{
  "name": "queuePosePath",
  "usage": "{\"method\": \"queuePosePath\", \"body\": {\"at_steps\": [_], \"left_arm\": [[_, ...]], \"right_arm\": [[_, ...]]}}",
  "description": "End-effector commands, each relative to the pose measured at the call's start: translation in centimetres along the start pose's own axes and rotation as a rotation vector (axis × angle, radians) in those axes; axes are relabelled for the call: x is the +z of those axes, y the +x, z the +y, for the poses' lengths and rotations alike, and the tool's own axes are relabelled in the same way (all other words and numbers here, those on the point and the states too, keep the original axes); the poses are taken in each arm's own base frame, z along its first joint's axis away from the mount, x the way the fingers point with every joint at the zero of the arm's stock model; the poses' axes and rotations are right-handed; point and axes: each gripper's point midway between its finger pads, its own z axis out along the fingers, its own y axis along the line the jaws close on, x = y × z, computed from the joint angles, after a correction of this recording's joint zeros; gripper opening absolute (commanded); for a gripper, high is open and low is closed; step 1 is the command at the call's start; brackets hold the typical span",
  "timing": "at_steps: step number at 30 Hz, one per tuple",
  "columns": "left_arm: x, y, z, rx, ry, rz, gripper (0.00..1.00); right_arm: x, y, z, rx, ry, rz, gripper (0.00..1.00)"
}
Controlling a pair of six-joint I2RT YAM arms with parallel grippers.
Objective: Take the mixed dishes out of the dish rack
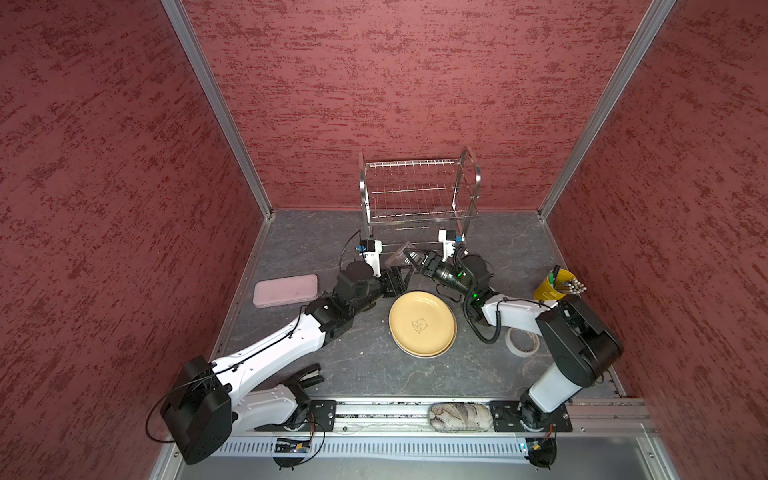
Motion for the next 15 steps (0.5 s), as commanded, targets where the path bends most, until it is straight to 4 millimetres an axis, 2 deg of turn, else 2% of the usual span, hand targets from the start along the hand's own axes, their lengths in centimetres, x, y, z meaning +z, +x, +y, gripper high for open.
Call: {"method": "queuePosePath", "body": {"at_steps": [1, 10, 12, 15], "left_arm": [[-0.1, -0.5, -1.8, 0.002, 0.073, -0.029, 0.64], [-0.3, -1.4, -3.8, 0.029, 0.127, -0.075, 0.58], [-0.3, -1.7, -4.2, 0.036, 0.139, -0.086, 0.53], [-0.3, -2.0, -4.7, 0.048, 0.149, -0.097, 0.37]], "right_arm": [[-0.7, -0.6, 3.6, 0.034, -0.124, -0.032, 0.50], [-0.9, -0.1, 5.4, 0.139, -0.221, -0.010, 0.49], [-0.9, 0.0, 5.8, 0.144, -0.230, -0.008, 0.49], [-0.9, 0.1, 6.2, 0.143, -0.238, -0.010, 0.49]]}}
